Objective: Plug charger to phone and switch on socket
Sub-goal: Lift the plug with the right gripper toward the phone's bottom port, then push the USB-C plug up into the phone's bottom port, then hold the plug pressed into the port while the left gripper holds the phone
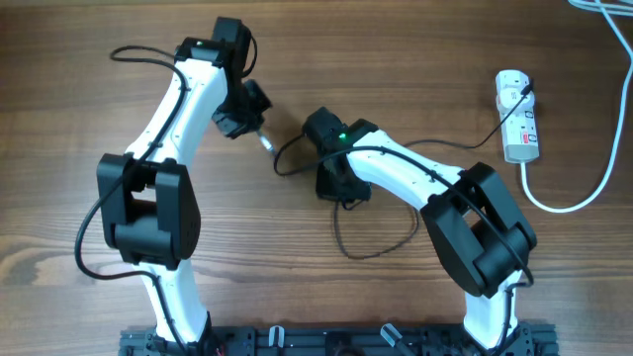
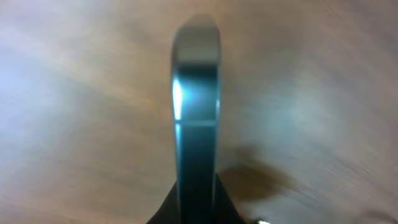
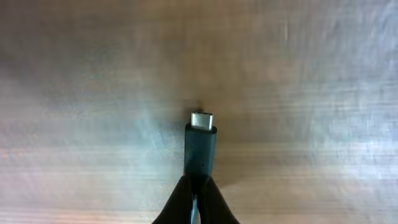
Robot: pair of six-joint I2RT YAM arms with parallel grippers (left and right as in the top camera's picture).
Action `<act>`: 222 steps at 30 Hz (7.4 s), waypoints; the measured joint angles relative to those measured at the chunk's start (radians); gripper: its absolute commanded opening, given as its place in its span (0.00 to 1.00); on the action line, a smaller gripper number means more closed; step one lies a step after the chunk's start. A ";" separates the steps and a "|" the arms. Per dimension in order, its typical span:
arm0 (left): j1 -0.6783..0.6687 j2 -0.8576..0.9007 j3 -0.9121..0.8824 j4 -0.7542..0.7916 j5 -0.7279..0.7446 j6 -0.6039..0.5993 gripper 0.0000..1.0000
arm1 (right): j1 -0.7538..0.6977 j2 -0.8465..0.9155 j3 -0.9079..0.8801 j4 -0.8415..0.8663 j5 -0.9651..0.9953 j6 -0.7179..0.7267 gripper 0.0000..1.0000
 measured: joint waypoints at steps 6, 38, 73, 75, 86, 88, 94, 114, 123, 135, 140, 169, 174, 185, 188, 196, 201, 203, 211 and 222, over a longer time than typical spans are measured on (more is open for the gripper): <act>-0.001 -0.006 -0.008 0.246 0.577 0.269 0.04 | 0.005 -0.345 -0.022 -0.167 -0.111 -0.224 0.04; -0.045 -0.380 -0.005 0.135 0.628 0.415 0.04 | 0.118 -0.793 -0.022 -0.144 -0.093 -0.210 0.04; -0.045 -0.380 -0.005 0.132 0.804 0.417 0.04 | 0.118 -0.750 -0.022 0.029 -0.013 -0.216 0.05; -0.045 -0.380 -0.005 0.132 0.804 0.417 0.04 | 0.118 -0.750 -0.022 0.029 0.004 -0.216 0.04; -0.045 -0.380 -0.005 0.132 0.821 0.417 0.04 | 0.118 -0.750 -0.022 0.033 0.006 -0.216 0.04; -0.045 -0.380 -0.005 0.132 0.824 0.417 0.04 | 0.118 -0.750 -0.022 0.043 0.001 -0.216 0.04; -0.045 -0.380 -0.005 0.132 0.830 0.417 0.04 | 0.118 -0.747 -0.022 0.048 -0.004 -0.216 0.04; -0.045 -0.380 -0.005 0.133 0.801 0.453 0.04 | 0.117 -0.718 -0.022 0.029 -0.023 -0.224 0.04; -0.045 -0.380 -0.005 0.135 0.799 0.487 0.04 | 0.113 -0.718 -0.022 0.043 -0.023 -0.227 0.04; -0.045 -0.380 -0.005 0.135 0.799 0.490 0.04 | 0.090 -0.718 -0.022 0.044 -0.039 -0.231 0.04; -0.045 -0.380 -0.005 0.135 0.799 0.490 0.04 | 0.090 -0.718 -0.022 0.051 -0.060 -0.231 0.04; -0.045 -0.380 -0.005 0.129 0.799 0.490 0.04 | 0.090 -0.718 -0.022 0.056 -0.040 -0.204 0.04; -0.045 -0.380 -0.005 0.129 0.814 0.491 0.04 | 0.090 -0.718 -0.022 0.057 -0.040 -0.204 0.04; -0.045 -0.380 -0.005 0.130 0.819 0.505 0.04 | 0.090 -0.718 -0.022 0.057 -0.040 -0.204 0.04; -0.045 -0.380 -0.005 0.131 0.819 0.513 0.04 | 0.090 -0.718 -0.022 0.057 -0.040 -0.204 0.04; -0.045 -0.380 -0.005 0.132 0.823 0.516 0.04 | 0.090 -0.718 -0.020 0.057 -0.037 -0.204 0.04; -0.045 -0.380 -0.005 0.136 0.825 0.516 0.04 | 0.090 -0.718 -0.020 0.066 -0.037 -0.204 0.04; -0.045 -0.380 -0.005 0.136 0.826 0.516 0.04 | 0.090 -0.718 -0.020 0.068 -0.037 -0.204 0.04; -0.041 -0.380 -0.005 0.137 0.826 0.516 0.04 | 0.090 -0.715 -0.020 0.073 -0.037 -0.204 0.04; -0.041 -0.380 -0.005 0.137 0.826 0.516 0.04 | 0.090 -0.715 -0.020 0.074 -0.036 -0.220 0.04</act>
